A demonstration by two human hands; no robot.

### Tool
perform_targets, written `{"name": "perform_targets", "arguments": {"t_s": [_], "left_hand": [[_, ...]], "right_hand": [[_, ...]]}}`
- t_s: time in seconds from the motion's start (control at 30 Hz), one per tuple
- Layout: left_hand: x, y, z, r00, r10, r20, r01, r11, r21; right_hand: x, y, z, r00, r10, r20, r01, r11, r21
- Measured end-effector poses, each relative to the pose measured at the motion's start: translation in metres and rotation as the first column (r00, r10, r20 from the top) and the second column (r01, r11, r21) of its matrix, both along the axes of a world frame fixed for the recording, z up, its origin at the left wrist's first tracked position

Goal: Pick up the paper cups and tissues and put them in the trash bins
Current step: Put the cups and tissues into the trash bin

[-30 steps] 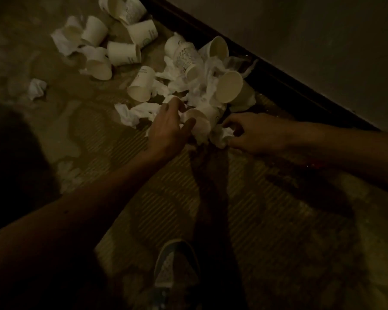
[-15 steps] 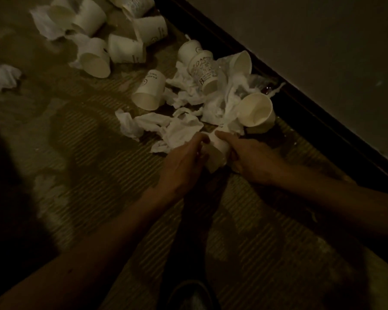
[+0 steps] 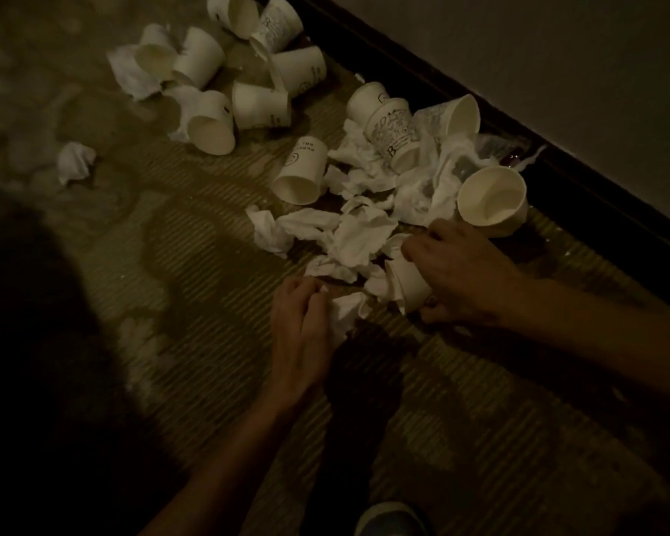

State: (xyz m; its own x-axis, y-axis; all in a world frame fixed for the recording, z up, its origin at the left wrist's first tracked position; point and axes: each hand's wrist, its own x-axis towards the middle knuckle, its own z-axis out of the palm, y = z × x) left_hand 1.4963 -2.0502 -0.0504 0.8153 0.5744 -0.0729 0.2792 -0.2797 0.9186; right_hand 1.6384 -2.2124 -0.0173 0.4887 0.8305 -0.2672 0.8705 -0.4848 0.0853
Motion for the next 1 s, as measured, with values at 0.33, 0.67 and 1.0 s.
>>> {"name": "perform_targets", "arguments": {"t_s": [0.33,0.67,1.0], "left_hand": [[0.018,-0.038,0.016,0.998,0.007,0.068,0.001,0.993,-0.114],[0.041,-0.108,0.01,0.979,-0.206,-0.013,0.206,0.978,0.03],[0.09,-0.141,-0.036,0.764,-0.459,-0.454,0.639,0.633,0.436]], "right_hand": [[0.015,-0.057,0.036,0.83,-0.343,-0.439,0.425,0.899,0.102],[0.036,-0.122,0.048,0.513,-0.545,-0.663,0.752,0.658,0.041],[0.045,-0.163,0.043,0.498,-0.692,-0.523,0.765,0.634,-0.111]]}}
